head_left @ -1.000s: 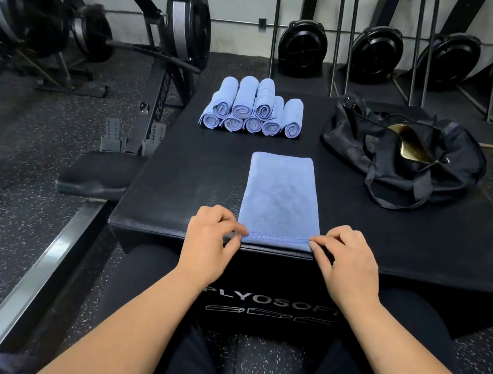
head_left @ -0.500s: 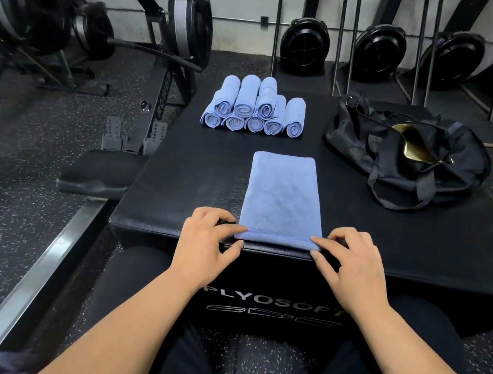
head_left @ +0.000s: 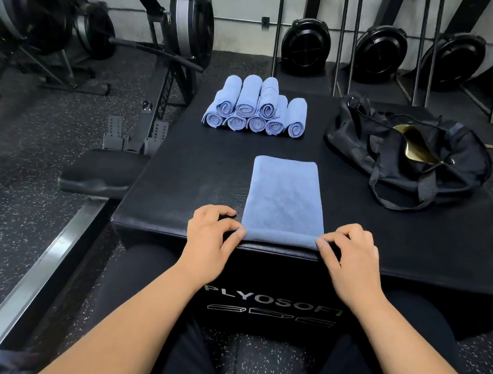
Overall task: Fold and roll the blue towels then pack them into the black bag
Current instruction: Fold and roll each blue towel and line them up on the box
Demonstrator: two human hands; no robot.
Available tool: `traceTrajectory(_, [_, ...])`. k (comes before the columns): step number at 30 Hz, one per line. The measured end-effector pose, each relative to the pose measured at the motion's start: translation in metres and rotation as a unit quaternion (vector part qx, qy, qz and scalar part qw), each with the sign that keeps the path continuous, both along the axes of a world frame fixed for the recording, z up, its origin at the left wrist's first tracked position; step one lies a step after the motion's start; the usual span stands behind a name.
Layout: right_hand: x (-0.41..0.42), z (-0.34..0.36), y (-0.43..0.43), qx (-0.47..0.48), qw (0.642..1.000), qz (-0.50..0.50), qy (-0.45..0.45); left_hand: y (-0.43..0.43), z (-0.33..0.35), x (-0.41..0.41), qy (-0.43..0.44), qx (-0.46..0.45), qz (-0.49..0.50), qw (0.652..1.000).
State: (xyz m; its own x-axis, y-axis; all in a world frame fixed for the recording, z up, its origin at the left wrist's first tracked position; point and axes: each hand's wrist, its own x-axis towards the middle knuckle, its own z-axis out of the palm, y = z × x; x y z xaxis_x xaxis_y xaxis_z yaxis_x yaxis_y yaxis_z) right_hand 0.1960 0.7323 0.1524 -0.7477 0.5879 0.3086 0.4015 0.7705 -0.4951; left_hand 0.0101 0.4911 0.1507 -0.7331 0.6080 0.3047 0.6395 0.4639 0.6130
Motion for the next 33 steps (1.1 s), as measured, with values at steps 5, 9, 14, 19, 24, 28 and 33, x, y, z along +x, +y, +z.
traceTrajectory(5, [-0.001, 0.004, -0.003, -0.036, 0.999, -0.019, 0.031, 0.004, 0.002, 0.0, -0.009, 0.004, 0.028, 1.0])
traceTrajectory(9, [0.0, 0.012, -0.006, -0.065, 0.995, -0.05, 0.057, 0.01, 0.003, 0.001, -0.01, 0.026, 0.075, 0.997])
traceTrajectory(14, [-0.001, 0.013, -0.012, 0.002, 0.996, -0.038, 0.08, 0.01, 0.007, 0.002, 0.071, 0.051, 0.024, 0.996])
traceTrajectory(19, [-0.005, 0.001, -0.014, 0.09, 0.992, -0.002, 0.09, 0.009, 0.002, 0.003, 0.129, 0.025, 0.002, 0.991])
traceTrajectory(24, [-0.005, -0.007, -0.011, 0.117, 0.991, 0.005, 0.062, 0.007, 0.003, 0.002, 0.117, 0.011, 0.002, 0.993])
traceTrajectory(28, [-0.004, -0.006, -0.01, 0.098, 0.994, 0.012, 0.053, 0.006, 0.003, 0.0, 0.096, 0.001, 0.0, 0.995])
traceTrajectory(33, [-0.004, -0.008, -0.005, 0.025, 0.998, 0.002, 0.052, 0.006, -0.002, -0.006, 0.059, 0.012, 0.004, 0.998])
